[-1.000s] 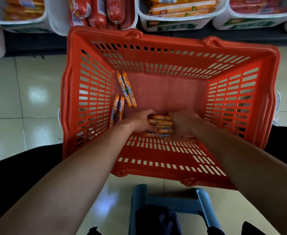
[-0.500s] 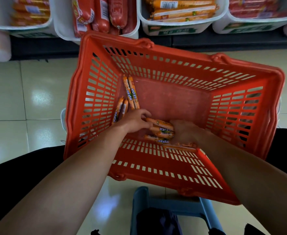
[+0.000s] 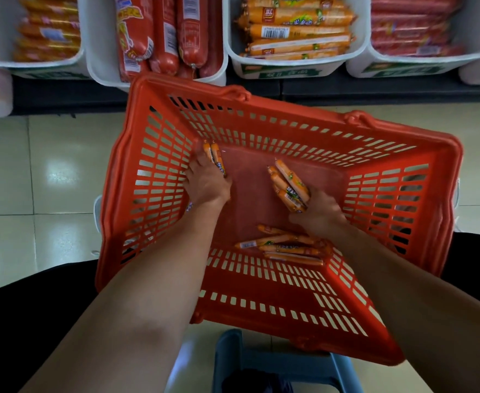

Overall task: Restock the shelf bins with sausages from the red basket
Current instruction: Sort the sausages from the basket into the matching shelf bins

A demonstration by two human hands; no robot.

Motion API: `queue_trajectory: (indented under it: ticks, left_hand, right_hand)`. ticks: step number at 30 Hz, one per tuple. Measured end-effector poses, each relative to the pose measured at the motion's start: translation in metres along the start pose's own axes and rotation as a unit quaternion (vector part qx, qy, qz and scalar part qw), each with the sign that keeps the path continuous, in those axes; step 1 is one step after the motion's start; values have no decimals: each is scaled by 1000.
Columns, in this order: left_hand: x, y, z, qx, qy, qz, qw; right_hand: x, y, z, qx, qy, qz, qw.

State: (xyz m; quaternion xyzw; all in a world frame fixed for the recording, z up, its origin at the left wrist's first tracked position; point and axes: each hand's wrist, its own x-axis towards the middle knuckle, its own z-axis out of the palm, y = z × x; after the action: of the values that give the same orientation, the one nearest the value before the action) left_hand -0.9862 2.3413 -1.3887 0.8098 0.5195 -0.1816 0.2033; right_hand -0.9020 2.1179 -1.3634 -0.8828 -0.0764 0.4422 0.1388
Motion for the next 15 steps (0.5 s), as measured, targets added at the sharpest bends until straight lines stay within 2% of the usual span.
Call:
queue_trajectory:
  ticks: [3,6,15]
  left_hand:
    - [2,7,1,-10,-18,-1,1000]
    - [-2,8,-3,-83,-66,-10,994]
    - [-40,-15,-32,-136,-159,26,978]
  right_hand:
    - [3,1,-1,19,4,16,1000]
    - [4,-3,-3,40,9,27,999]
    - [-26,-24,-19,58,-5,-8,998]
